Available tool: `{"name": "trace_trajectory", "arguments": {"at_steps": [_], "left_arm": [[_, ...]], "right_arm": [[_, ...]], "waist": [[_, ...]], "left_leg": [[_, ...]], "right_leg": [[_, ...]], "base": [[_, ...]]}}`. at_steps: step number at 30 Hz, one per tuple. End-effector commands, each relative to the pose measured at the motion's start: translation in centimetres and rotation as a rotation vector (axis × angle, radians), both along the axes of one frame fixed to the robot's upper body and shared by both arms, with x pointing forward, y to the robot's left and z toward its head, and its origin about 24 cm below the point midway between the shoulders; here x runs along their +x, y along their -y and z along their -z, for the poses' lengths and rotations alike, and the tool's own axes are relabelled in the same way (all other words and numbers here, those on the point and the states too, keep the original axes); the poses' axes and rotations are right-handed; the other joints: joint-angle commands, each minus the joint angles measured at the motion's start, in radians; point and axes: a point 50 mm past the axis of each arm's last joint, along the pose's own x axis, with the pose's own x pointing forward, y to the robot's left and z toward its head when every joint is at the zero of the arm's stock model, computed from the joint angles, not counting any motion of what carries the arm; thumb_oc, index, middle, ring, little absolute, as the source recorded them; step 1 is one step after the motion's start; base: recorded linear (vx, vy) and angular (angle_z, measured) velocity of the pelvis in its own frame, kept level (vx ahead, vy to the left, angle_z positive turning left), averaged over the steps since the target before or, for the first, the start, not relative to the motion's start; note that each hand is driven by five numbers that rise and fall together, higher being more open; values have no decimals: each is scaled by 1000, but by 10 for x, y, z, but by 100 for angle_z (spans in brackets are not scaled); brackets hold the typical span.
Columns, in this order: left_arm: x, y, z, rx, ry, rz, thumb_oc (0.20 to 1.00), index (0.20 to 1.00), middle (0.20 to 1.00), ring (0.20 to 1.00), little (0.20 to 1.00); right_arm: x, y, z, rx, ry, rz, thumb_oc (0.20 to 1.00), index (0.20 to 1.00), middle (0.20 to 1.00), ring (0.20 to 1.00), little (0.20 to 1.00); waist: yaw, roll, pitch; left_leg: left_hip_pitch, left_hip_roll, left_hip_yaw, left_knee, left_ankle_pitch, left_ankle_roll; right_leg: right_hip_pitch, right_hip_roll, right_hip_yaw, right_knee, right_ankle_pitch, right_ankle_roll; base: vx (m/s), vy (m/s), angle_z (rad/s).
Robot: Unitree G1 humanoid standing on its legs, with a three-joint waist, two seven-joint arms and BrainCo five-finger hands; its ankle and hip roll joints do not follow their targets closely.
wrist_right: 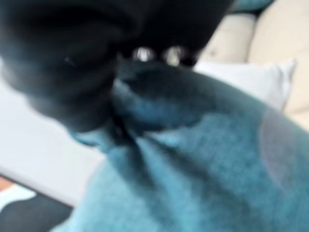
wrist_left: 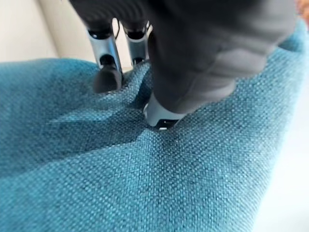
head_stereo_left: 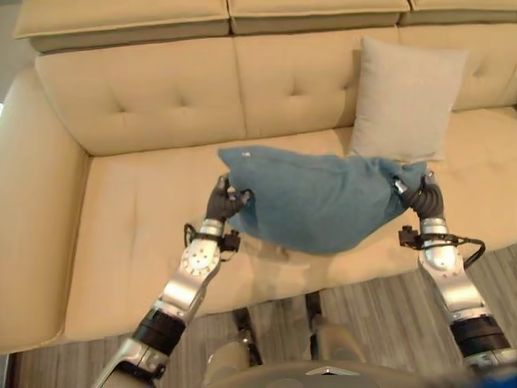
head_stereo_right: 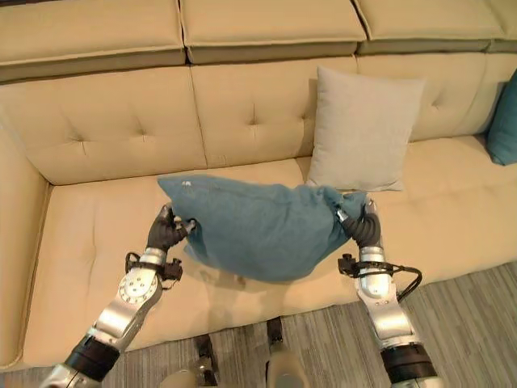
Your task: Pick up all the scattered cushions and arrange them neatly on the sofa.
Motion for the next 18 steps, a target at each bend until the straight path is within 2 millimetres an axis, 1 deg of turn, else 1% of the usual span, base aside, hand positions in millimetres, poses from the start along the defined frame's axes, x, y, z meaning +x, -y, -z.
{"name": "trace_trajectory", "arguments": {"at_steps": [1, 2, 3, 5, 8, 9, 10, 14, 16, 17, 18], "left_arm": [[6, 17, -76, -38, 392, 45, 200, 200, 200, 200, 200], [16, 21, -92, -44, 438, 22, 200, 200, 200, 200, 200], [22, 24, -101, -44, 464, 15, 200, 200, 200, 200, 200], [32, 27, -120, -33, 515, -12, 200, 200, 200, 200, 200], [42, 31, -143, -28, 567, -29, 200, 200, 200, 200, 200], [47, 34, -152, -22, 581, -36, 200, 200, 200, 200, 200], [48, 34, -153, -24, 583, -37, 200, 200, 200, 200, 200], [61, 42, -177, 15, 610, -60, 200, 200, 200, 200, 200], [65, 42, -189, 37, 632, -78, 200, 200, 200, 200, 200], [68, 42, -198, 53, 645, -101, 200, 200, 200, 200, 200], [68, 42, -199, 53, 647, -101, 200, 200, 200, 200, 200]], "right_arm": [[14, -16, -71, -35, 322, -70, 200, 200, 200, 200, 200], [22, -18, -89, -46, 374, -65, 200, 200, 200, 200, 200], [27, -19, -100, -54, 404, -65, 200, 200, 200, 200, 200], [34, -21, -125, -78, 469, -63, 200, 200, 200, 200, 200], [43, -26, -154, -92, 540, -62, 200, 200, 200, 200, 200], [47, -29, -169, -111, 567, -62, 200, 200, 200, 200, 200], [48, -30, -170, -112, 569, -63, 200, 200, 200, 200, 200], [57, -39, -203, -125, 625, -64, 200, 200, 200, 200, 200], [60, -43, -215, -123, 645, -59, 200, 200, 200, 200, 200], [64, -45, -224, -115, 655, -46, 200, 200, 200, 200, 200], [64, -45, -224, -115, 656, -47, 200, 200, 200, 200, 200]], "waist": [[5, -48, -19], [5, -46, -10], [3, -47, -7], [5, -47, 0], [8, -46, 7], [12, -46, 7], [10, -45, 9], [17, -47, 27], [21, -46, 38], [28, -50, 49], [28, -50, 50]], "left_leg": [[-26, -5, -79, 188, -238, -24], [-58, -5, -90, 200, -237, -26], [-81, -8, -91, 202, -228, -27], [-111, -10, -98, 209, -227, -30], [-143, -15, -109, 216, -219, -32], [-151, -17, -114, 213, -215, -33], [-151, -18, -115, 214, -215, -33], [-173, -25, -126, 212, -209, -37], [-180, -29, -131, 213, -207, -37], [-190, -32, -135, 216, -208, -38], [-190, -32, -135, 216, -208, -38]], "right_leg": [[-60, 1, 21, 144, -100, 18], [-86, 3, 22, 153, -100, 17], [-108, 5, 22, 155, -93, 16], [-131, 8, 23, 159, -90, 18], [-149, 7, 20, 156, -83, 19], [-151, 4, 20, 151, -82, 20], [-151, 3, 20, 152, -82, 20], [-167, -2, 20, 152, -77, 25], [-172, -4, 21, 152, -76, 28], [-176, -5, 20, 151, -72, 31], [-176, -5, 20, 151, -71, 31]], "base": [[-86, -42, -2], [-80, -38, -1], [-85, -45, -1], [-50, -18, 3], [-13, -1, 1], [20, 12, 4], [18, 21, 5], [5, 20, 12], [8, 30, 7], [11, 21, 9], [2, 11, 11]]}}
